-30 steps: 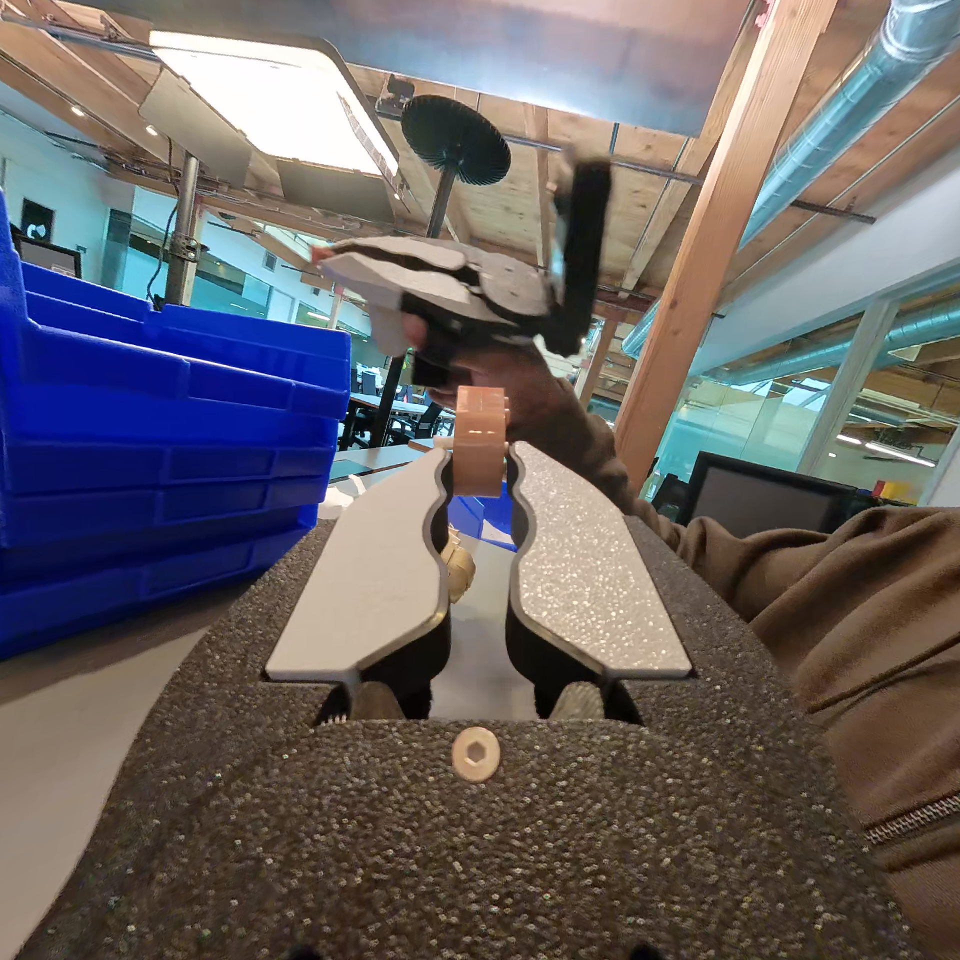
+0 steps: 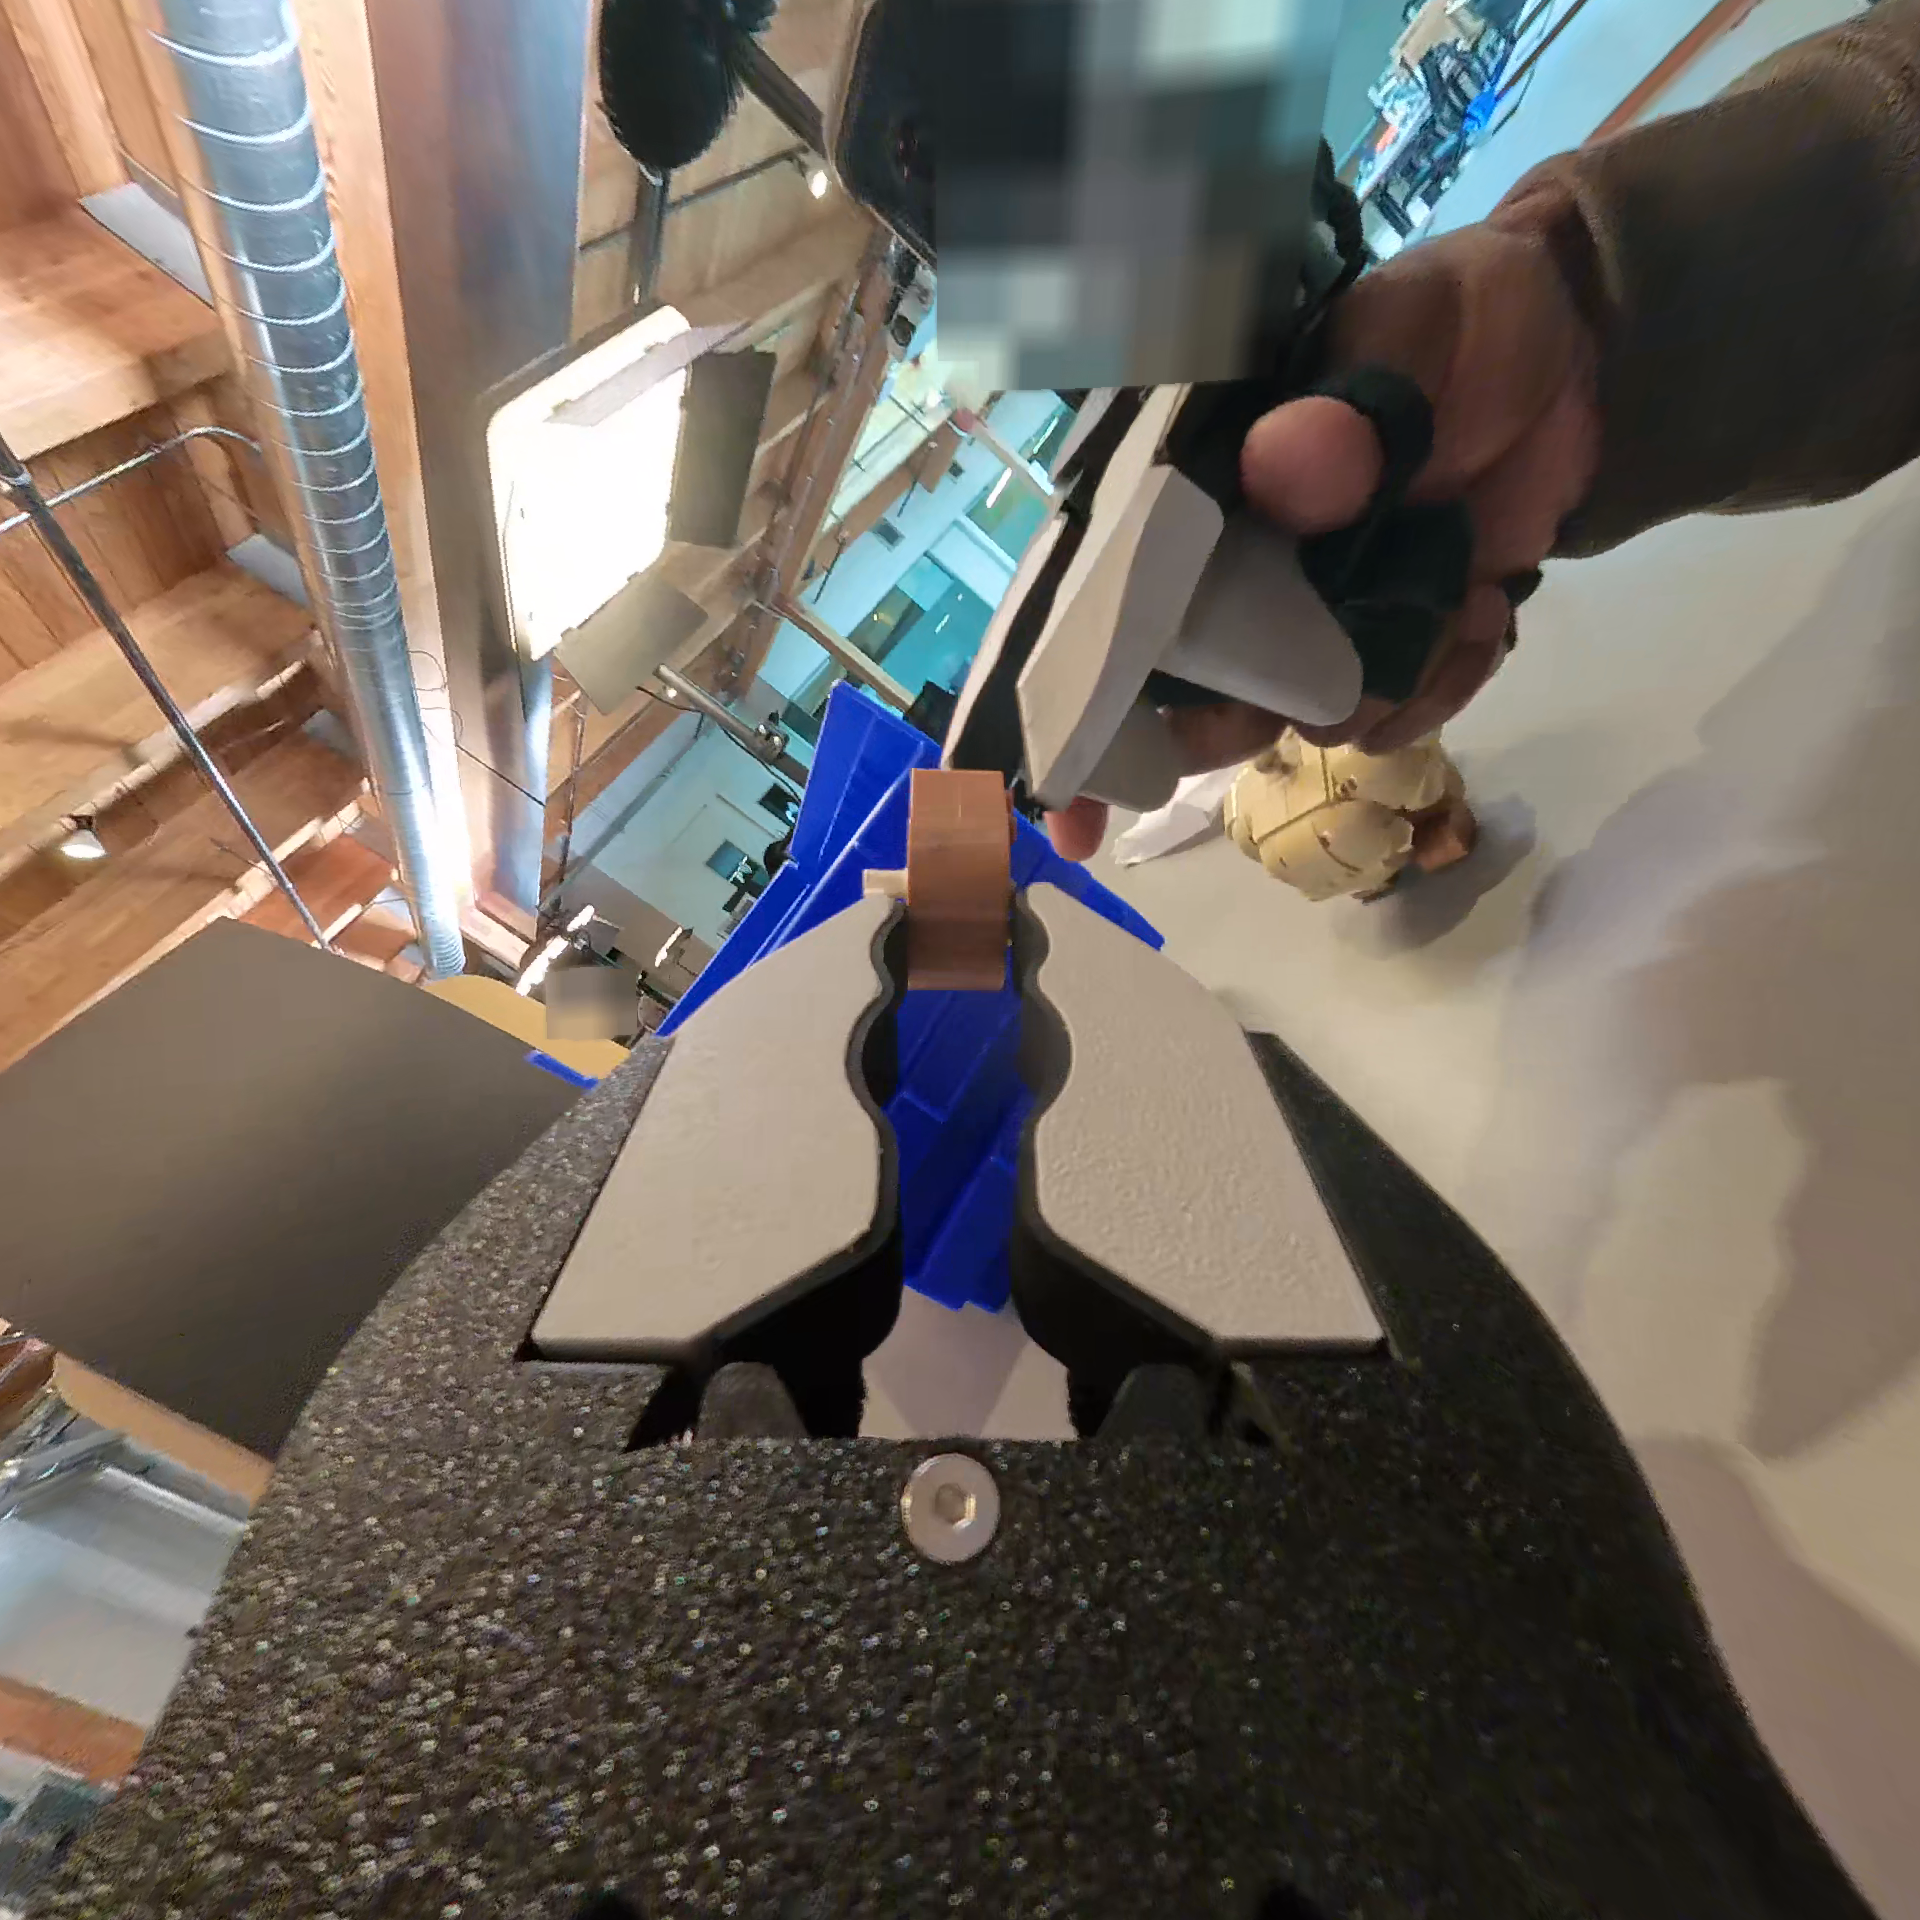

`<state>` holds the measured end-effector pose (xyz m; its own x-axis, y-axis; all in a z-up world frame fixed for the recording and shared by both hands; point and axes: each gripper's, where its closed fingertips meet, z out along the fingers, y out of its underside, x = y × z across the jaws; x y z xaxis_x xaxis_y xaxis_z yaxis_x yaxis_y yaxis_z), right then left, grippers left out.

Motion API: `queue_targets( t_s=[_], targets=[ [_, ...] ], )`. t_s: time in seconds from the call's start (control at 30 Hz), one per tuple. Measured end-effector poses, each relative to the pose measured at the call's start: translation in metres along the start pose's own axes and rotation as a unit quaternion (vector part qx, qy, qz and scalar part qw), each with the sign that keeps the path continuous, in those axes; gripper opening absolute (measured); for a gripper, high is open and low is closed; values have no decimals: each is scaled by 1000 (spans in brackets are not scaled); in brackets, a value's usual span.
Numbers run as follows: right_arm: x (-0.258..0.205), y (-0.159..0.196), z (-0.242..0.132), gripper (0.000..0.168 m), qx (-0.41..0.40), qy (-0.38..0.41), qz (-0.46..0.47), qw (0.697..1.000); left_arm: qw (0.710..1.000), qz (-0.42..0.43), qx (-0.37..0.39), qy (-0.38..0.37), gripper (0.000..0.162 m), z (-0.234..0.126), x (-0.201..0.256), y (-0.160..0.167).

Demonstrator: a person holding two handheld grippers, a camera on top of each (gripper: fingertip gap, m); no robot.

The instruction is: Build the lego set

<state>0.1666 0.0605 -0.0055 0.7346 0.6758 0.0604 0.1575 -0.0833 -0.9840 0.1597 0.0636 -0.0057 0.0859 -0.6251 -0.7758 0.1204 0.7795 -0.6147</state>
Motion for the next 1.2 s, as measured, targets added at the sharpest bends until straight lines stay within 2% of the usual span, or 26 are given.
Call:
queue_targets(
  t_s=[0.17, 0.27, 0.37, 0.47, 0.57, 0.67, 0.77, 0.97, 1.2],
  targets=[
    [1, 14, 1, 38, -32, 56, -166, 984, 999, -8, -30, 21, 18, 3, 7, 9],
    [1, 14, 0, 39, -34, 76, -226, 971, 998, -40, -32, 43, 18, 2, 11, 11],
    [-6, 12, 0, 37, -25, 64, -251, 965, 990, -111, -23, 79, 18, 0, 14, 9],
    [-10, 9, 1, 35, -11, 46, -228, 972, 960, -252, 22, 119, 19, -5, 9, -1],
    [-11, 3, -1, 32, 12, 36, -195, 980, 897, -403, 97, 153, 19, -14, -6, -14],
    [-12, -3, -3, 29, 35, 27, -162, 986, 847, -484, 132, 178, 18, -18, -11, -17],
    [-14, -7, -5, 28, 52, 18, -138, 989, 811, -528, 155, 200, 18, -19, -12, -21],
    [-19, -10, -4, 27, 68, 0, -109, 992, 776, -566, 172, 220, 18, -20, -12, -23],
    [-24, -13, -3, 27, 83, -28, -65, 994, 771, -572, 170, 223, 18, -20, -11, -23]
  ],
)
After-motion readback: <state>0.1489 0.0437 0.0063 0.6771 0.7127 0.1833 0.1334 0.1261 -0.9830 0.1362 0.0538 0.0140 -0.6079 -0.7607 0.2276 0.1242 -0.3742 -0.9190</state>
